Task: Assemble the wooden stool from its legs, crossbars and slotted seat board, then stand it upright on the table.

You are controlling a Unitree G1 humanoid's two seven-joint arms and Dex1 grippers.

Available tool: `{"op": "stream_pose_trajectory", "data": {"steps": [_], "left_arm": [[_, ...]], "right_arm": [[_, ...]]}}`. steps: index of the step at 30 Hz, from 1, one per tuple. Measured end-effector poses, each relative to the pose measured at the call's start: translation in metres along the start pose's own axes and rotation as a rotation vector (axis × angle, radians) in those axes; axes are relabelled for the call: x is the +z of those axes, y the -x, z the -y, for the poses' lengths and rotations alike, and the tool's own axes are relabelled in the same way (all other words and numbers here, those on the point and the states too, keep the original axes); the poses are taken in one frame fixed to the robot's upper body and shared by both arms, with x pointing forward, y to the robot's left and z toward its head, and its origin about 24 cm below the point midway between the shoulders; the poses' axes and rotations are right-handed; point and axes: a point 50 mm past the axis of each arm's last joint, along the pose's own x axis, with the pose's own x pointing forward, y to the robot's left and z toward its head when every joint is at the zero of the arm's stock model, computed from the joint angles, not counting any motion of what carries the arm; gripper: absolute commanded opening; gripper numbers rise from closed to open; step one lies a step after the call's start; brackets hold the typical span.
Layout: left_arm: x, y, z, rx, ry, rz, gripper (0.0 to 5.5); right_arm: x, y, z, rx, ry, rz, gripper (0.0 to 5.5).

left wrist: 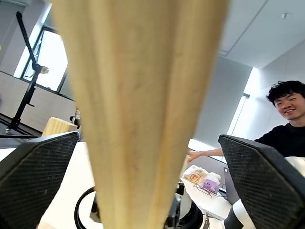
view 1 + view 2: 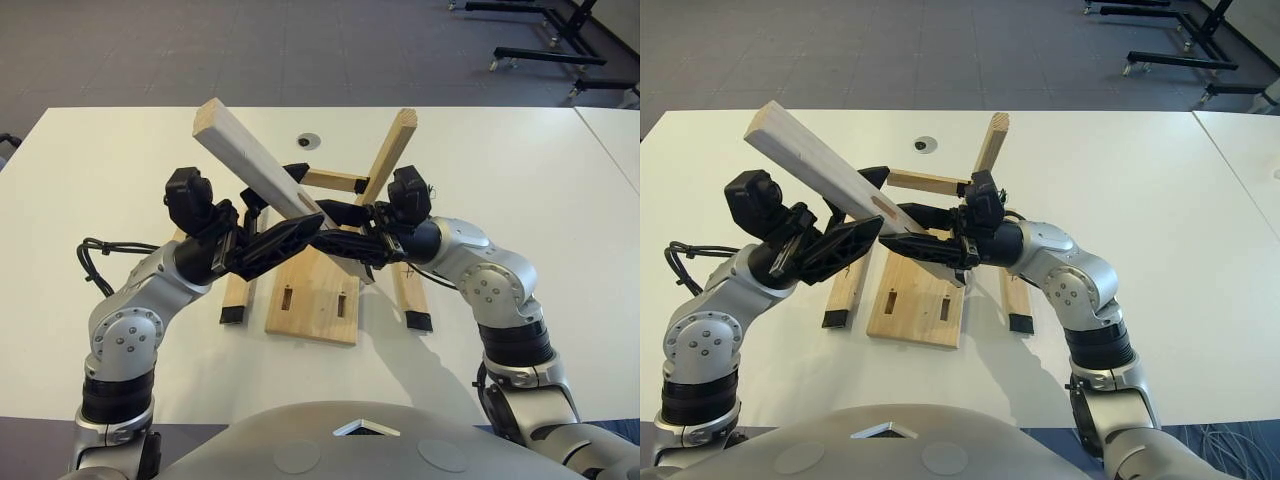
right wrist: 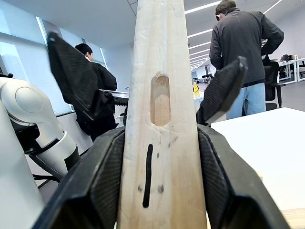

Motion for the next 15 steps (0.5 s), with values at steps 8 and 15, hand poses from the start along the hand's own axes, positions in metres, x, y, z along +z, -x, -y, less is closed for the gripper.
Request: {"op": "stream_pose_trajectory", "data": {"steps": [8, 15], "left_arm": [[-0.0018, -0.0007, -0.0006, 0.005, 0.022, 0.006, 3.76], [-0.0003, -0.0005, 0.0022, -0.020, 0.052, 0.034, 2.76]], "right_arm": [[0.0003, 0.0014, -0.0001, 0.006, 0.016, -0.012, 2.02], [-0.0028, 0.0039, 0.0026, 0.011, 0.015, -0.020, 2.02]]}}
